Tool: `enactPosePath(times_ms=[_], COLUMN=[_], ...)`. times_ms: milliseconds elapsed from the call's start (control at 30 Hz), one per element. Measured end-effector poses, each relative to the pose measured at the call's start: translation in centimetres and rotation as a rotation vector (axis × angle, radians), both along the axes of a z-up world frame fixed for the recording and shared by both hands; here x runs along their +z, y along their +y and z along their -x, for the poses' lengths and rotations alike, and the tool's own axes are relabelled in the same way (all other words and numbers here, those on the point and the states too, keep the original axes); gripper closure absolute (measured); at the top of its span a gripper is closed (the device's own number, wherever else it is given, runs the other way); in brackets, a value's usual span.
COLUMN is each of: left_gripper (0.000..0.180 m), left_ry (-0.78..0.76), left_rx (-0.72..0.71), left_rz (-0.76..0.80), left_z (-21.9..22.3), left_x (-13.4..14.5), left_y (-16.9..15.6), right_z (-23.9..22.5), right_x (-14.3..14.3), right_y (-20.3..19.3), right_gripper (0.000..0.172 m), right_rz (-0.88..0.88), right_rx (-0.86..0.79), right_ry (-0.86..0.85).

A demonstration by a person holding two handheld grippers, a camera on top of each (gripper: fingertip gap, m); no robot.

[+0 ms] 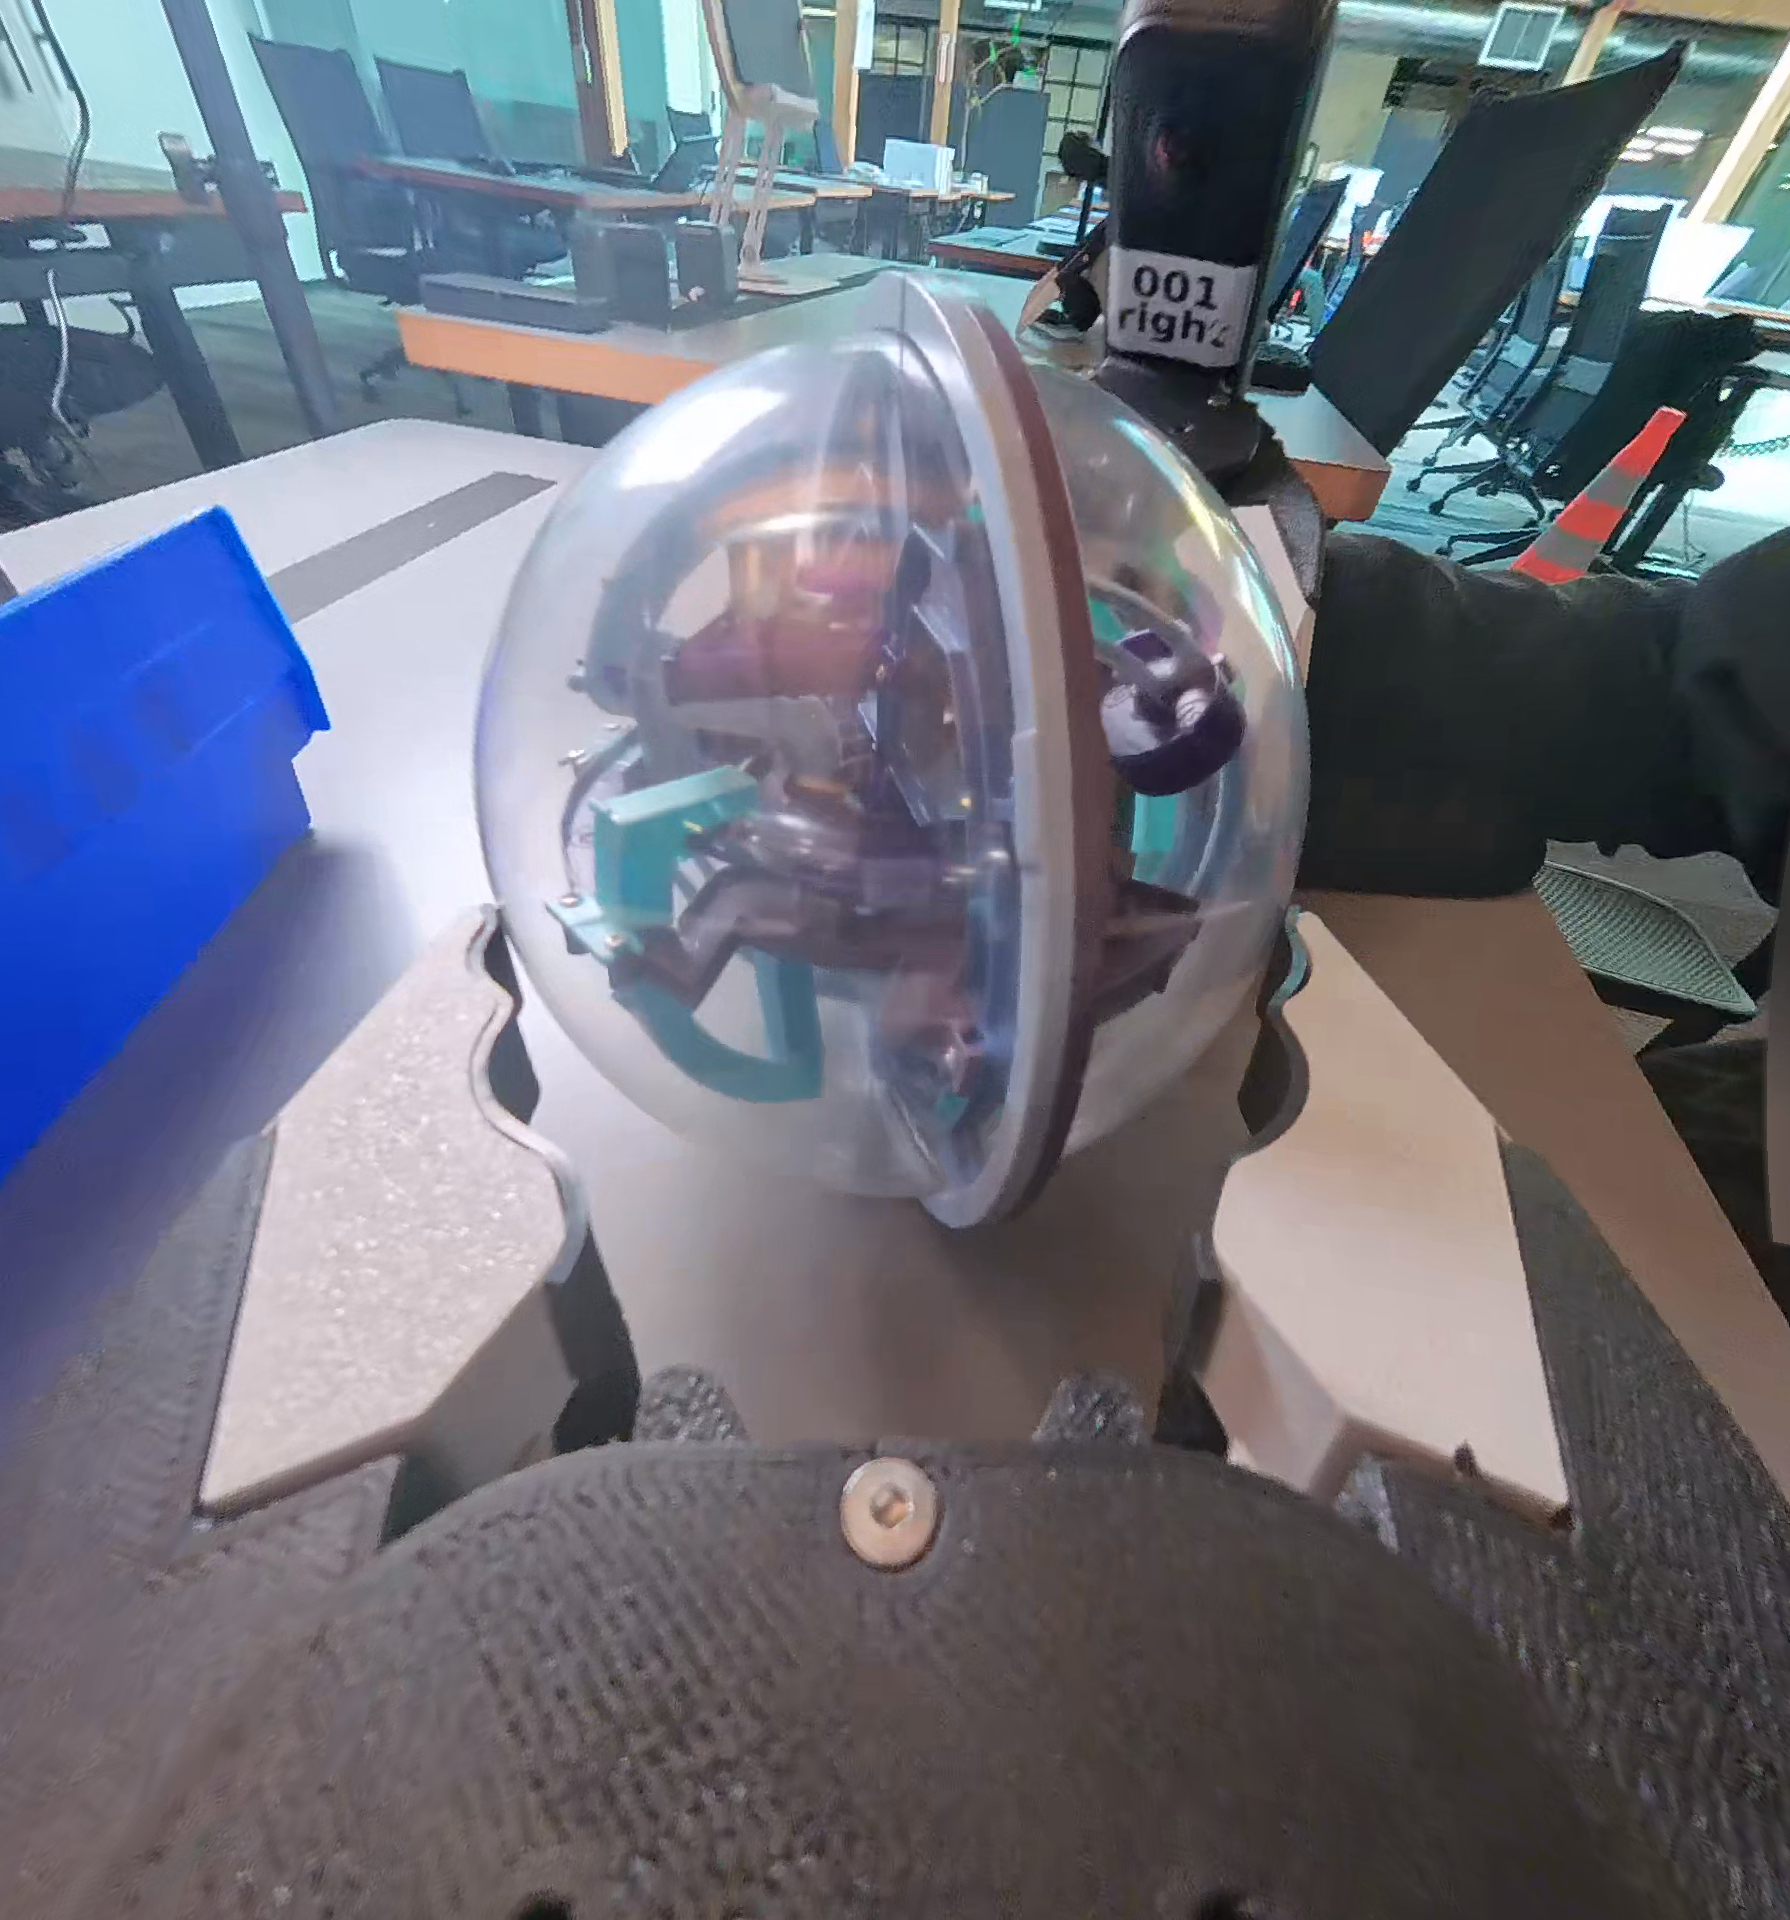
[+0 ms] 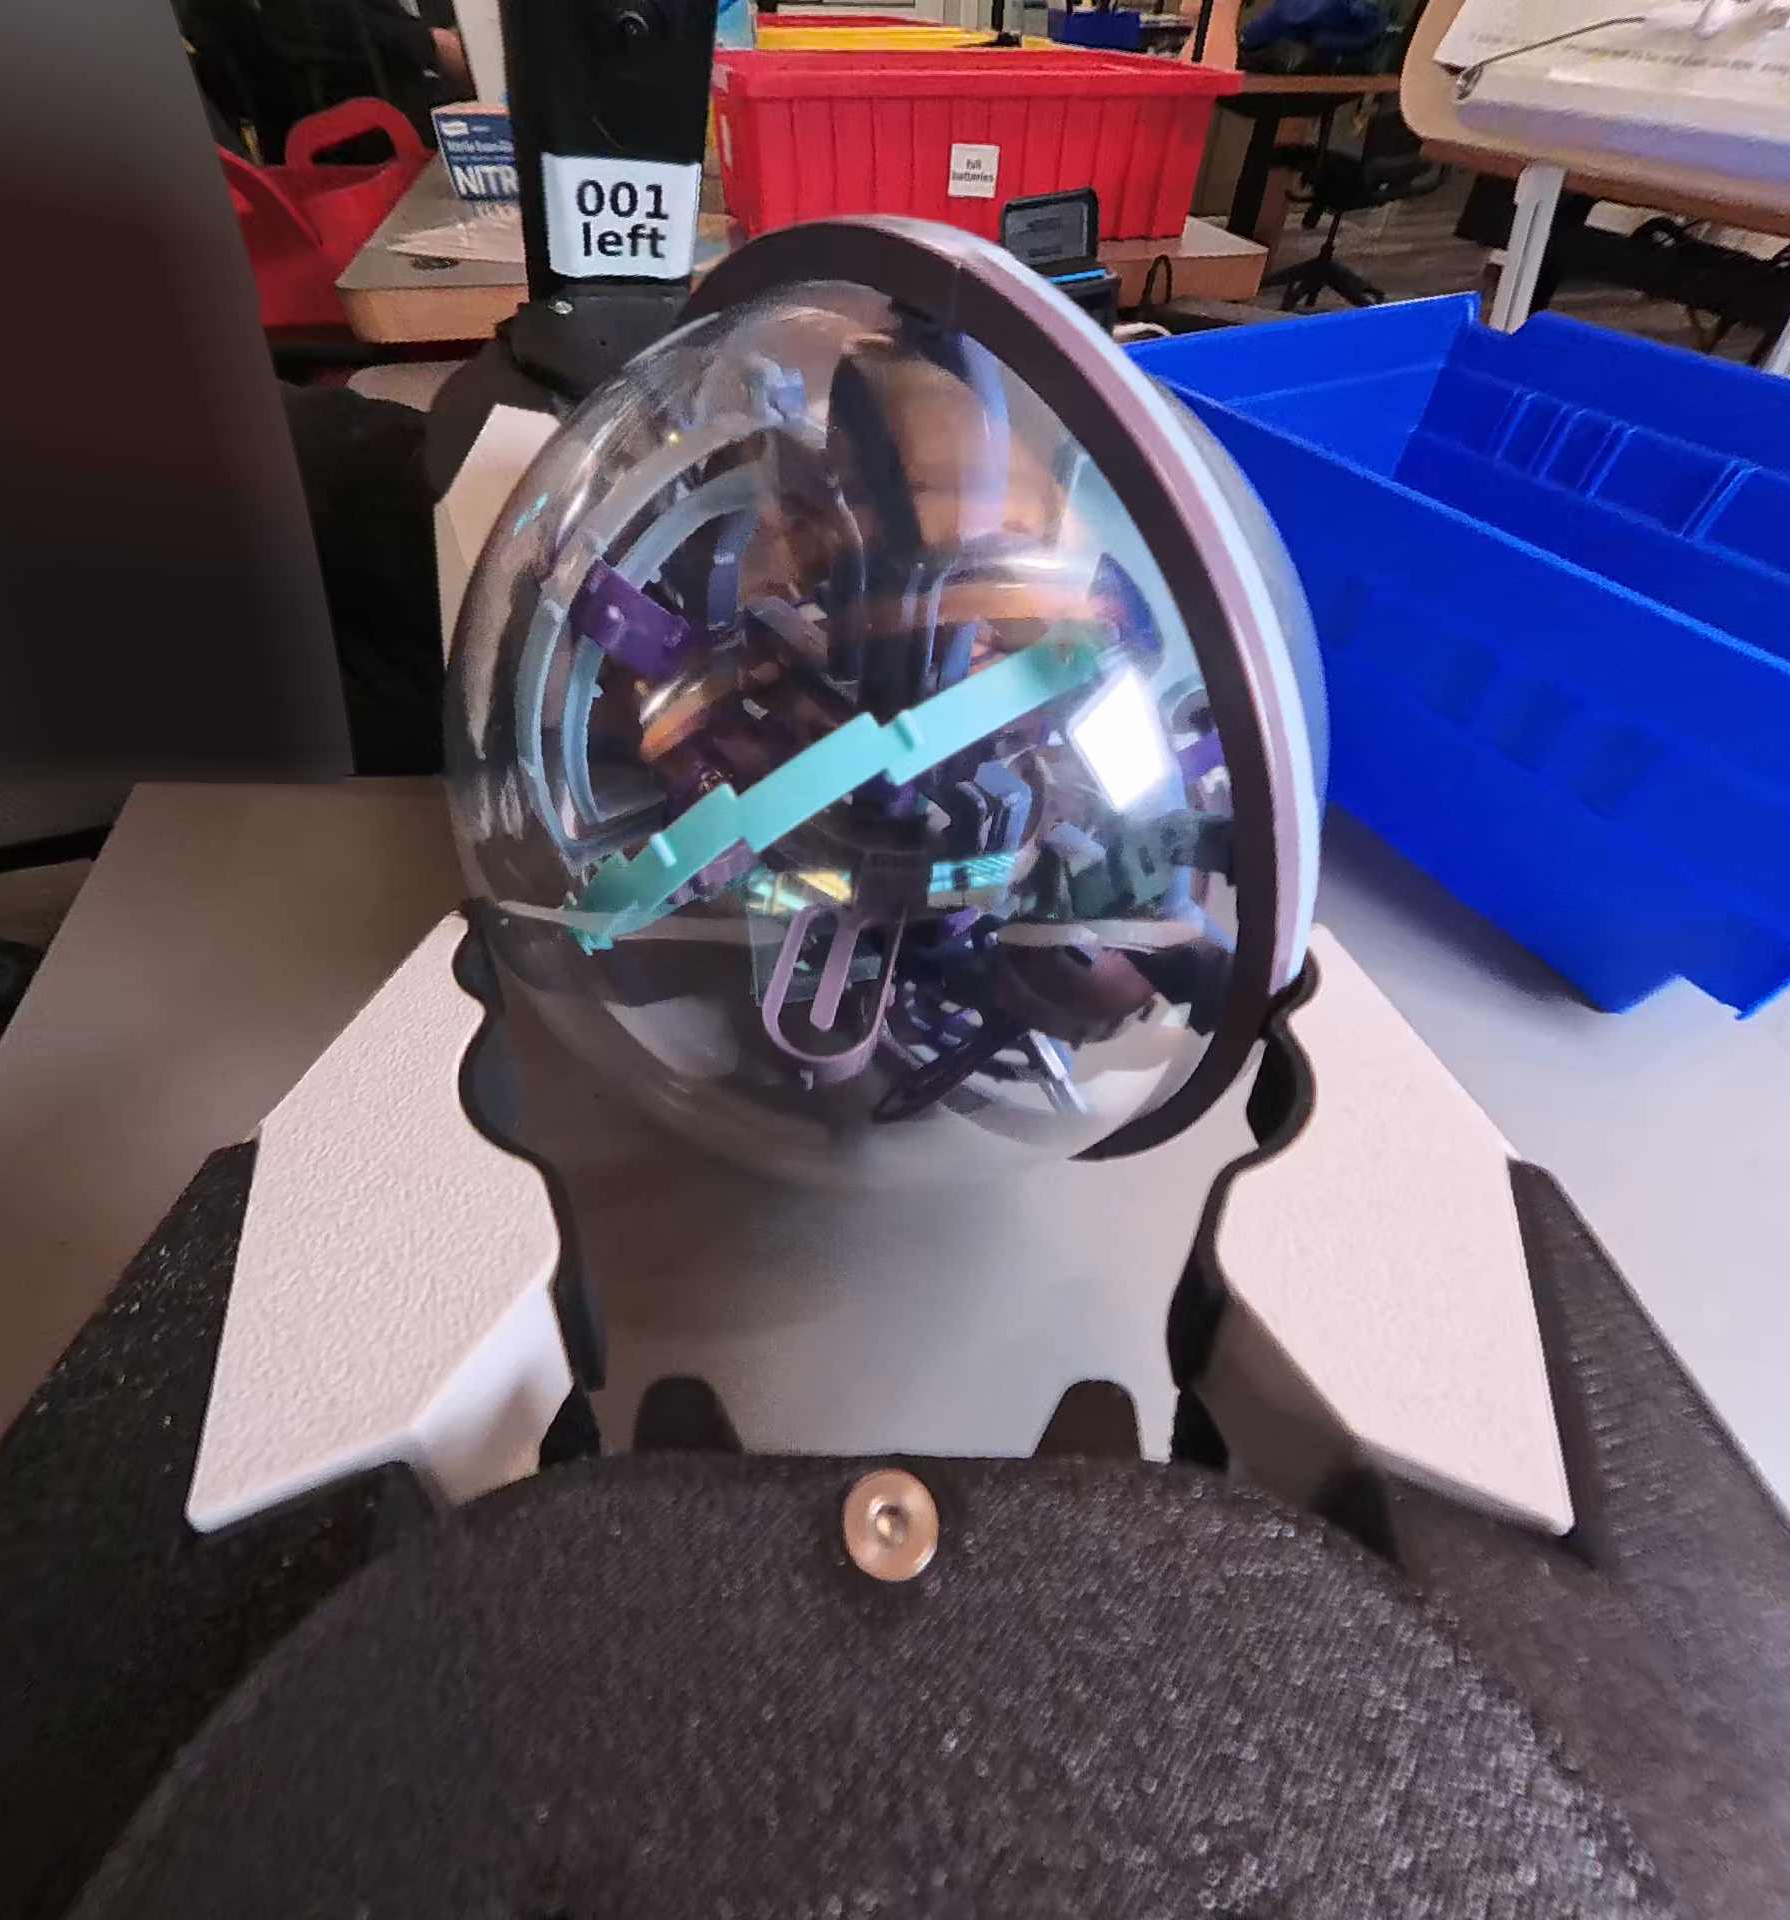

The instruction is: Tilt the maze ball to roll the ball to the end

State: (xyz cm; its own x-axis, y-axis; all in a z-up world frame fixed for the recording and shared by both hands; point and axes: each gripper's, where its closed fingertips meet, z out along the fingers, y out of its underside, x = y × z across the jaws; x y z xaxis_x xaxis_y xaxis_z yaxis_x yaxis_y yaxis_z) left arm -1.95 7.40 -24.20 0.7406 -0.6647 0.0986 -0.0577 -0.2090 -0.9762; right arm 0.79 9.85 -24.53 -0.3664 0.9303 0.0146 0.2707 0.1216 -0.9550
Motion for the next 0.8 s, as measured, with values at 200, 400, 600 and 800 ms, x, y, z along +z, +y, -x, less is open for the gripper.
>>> enactPosePath(times_ms=[200,400,600,800], left_gripper=[0.063,0.054,0.024,0.024], left_ry=[0.049,0.038,-0.039,0.078], left_rx=[0.074,0.057,-0.142,-0.162], left_rz=[-0.032,-0.091,-0.083,-0.056], left_z=[0.0,-0.1,-0.7,-1.7], left_x=[0.1,1.4,2.7,0.7], left_y=[0.0,-0.3,0.1,0.4], right_z=[-1.2,-1.3,-0.6,-0.4], right_x=[0.0,0.0,0.1,-0.1], right_y=[1.3,0.9,0.0,-0.8], right_gripper=[0.030,0.031,0.031,0.030], right_rz=[-0.077,-0.093,-0.063,-0.020], right_rx=[-0.156,-0.113,0.019,0.113], right_ry=[-0.049,-0.027,-0.014,-0.017])
